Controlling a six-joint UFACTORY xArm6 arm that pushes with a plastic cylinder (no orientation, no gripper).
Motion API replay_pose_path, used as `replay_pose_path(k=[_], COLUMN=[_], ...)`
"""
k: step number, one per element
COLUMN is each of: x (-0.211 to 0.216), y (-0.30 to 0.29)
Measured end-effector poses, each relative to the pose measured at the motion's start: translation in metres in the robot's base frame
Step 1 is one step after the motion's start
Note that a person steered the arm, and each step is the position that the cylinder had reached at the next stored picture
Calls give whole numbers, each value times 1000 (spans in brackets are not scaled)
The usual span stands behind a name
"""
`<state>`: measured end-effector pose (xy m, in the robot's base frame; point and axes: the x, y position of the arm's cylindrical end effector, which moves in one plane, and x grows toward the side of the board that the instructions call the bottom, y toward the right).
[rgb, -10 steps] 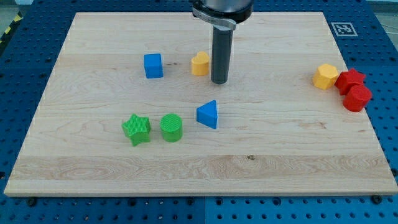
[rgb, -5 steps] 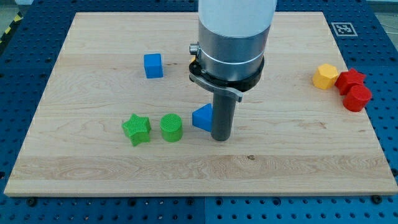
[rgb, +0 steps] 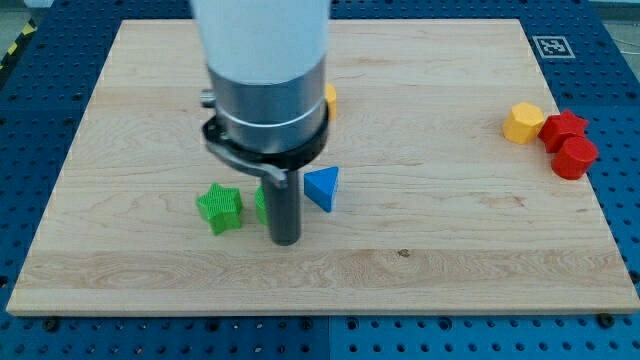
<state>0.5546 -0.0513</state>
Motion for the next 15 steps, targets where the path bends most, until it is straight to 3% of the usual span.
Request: replay_pose_path(k=[6, 7, 9, 12, 15], x=[32, 20, -63, -82, -154], y=[-124, -134, -152, -118, -102])
